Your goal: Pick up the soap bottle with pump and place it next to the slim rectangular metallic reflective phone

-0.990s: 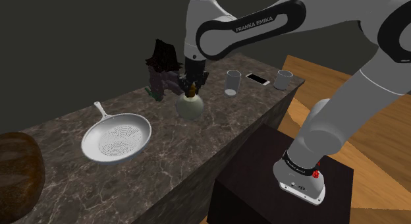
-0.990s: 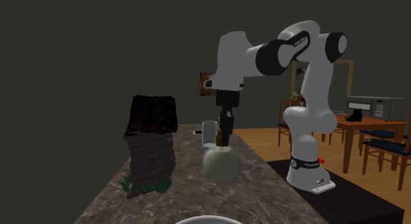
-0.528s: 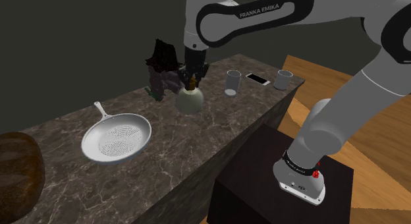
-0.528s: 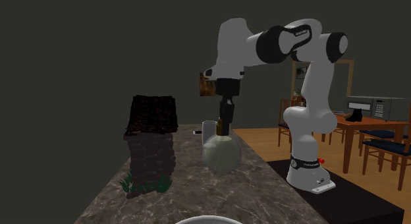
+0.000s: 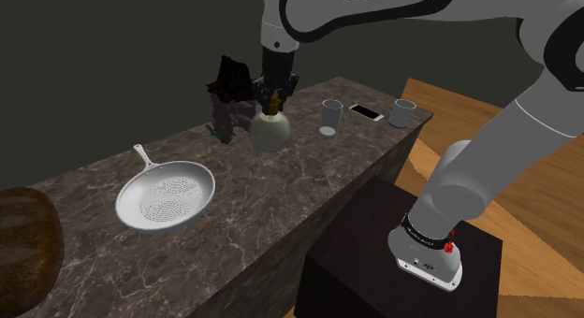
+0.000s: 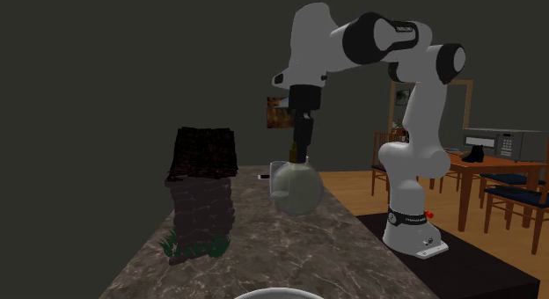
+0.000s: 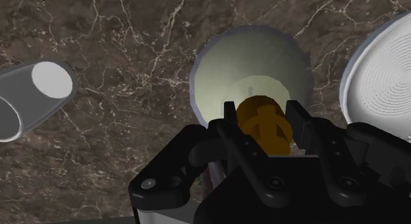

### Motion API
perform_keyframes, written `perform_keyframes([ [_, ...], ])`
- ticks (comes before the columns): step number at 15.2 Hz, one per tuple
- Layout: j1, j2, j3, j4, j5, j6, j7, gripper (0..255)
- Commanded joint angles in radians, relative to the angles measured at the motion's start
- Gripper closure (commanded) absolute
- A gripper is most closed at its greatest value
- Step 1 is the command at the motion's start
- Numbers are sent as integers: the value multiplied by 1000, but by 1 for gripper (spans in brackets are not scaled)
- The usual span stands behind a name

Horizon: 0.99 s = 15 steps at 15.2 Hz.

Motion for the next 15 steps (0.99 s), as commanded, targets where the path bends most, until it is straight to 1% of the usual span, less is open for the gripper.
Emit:
perform_keyframes([
  [1,-1,0,-1,27,-1,-28,0,255],
  [15,-5,22,-5,239,-9,-217,6,255],
])
